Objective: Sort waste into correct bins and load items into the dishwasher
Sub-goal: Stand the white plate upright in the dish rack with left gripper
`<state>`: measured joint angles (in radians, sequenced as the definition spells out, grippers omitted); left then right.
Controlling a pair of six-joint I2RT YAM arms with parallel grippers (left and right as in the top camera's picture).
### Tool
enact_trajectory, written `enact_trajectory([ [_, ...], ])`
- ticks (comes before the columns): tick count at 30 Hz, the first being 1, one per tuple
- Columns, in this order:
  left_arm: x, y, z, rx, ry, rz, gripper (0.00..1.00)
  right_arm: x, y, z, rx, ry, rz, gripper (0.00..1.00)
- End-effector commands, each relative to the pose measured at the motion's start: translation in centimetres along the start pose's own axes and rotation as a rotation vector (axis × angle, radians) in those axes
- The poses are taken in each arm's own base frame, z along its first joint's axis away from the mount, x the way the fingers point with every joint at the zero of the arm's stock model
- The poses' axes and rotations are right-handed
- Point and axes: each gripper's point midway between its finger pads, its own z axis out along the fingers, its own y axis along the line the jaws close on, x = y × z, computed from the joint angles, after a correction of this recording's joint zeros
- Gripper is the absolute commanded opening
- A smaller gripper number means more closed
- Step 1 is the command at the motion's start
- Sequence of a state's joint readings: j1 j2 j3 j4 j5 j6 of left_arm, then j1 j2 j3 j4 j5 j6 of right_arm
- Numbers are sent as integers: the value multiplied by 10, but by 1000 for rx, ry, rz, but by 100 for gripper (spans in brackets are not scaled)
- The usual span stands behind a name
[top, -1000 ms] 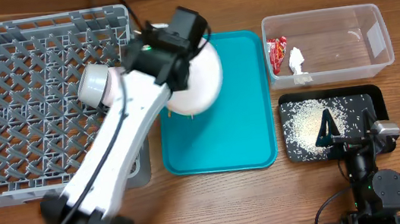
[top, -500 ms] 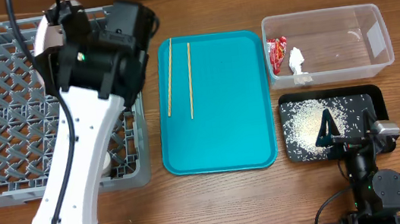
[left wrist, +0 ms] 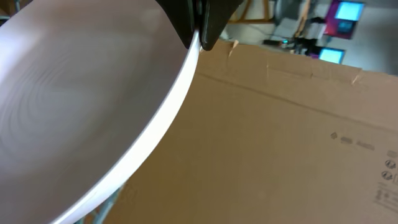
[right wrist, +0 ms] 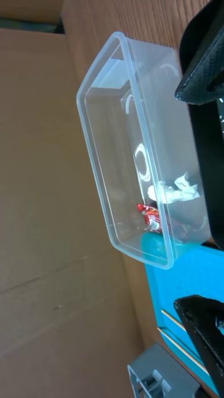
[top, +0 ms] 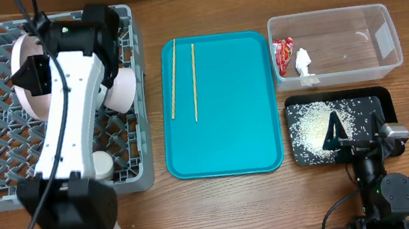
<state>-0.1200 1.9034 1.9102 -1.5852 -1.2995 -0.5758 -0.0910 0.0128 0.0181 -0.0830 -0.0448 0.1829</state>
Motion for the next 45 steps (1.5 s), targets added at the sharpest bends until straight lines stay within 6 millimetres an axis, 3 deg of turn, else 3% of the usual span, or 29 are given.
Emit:
enact_trajectory([
  [1, 0, -25, 14, -58, 4, 41, 4, 1, -2, 0, 8, -5, -1, 100],
  [9, 3, -66, 32, -92, 23, 121, 7, 1, -2, 0, 8, -5, -1, 100],
  [11, 3, -69, 33, -95, 23, 128, 27, 1, -2, 0, 8, -5, -1, 100],
  [12, 3, -70, 32, -93, 20, 124, 47, 1, -2, 0, 8, -5, -1, 100],
  [14, 1, -68, 29, -89, 13, 118, 74, 1, -2, 0, 8, -5, -1, 100],
  [15, 0, -66, 26, -85, 8, 110, 93, 1, -2, 0, 8, -5, -1, 100],
  [18, -5, -62, 13, -51, -11, 76, 100, 1, -2, 0, 8, -5, -1, 100],
  [24, -13, -51, -42, 174, -39, -56, 100, 1, -2, 0, 8, -5, -1, 100],
  [29, -19, -64, -118, 521, -99, -18, 100, 1, -2, 0, 7, -5, -1, 100],
  [34, -3, -92, -190, 797, -146, 87, 100, 1, -2, 0, 7, -5, -1, 100],
  [39, 23, -137, -269, 1200, -70, 155, 99, 1, -2, 0, 7, -5, -1, 100],
  [41, 29, -152, -287, 1306, -4, 143, 92, 1, -2, 0, 8, -5, -1, 100],
  [45, 34, -188, -292, 1342, 54, 128, 82, 1, -2, 0, 7, -5, -1, 100],
])
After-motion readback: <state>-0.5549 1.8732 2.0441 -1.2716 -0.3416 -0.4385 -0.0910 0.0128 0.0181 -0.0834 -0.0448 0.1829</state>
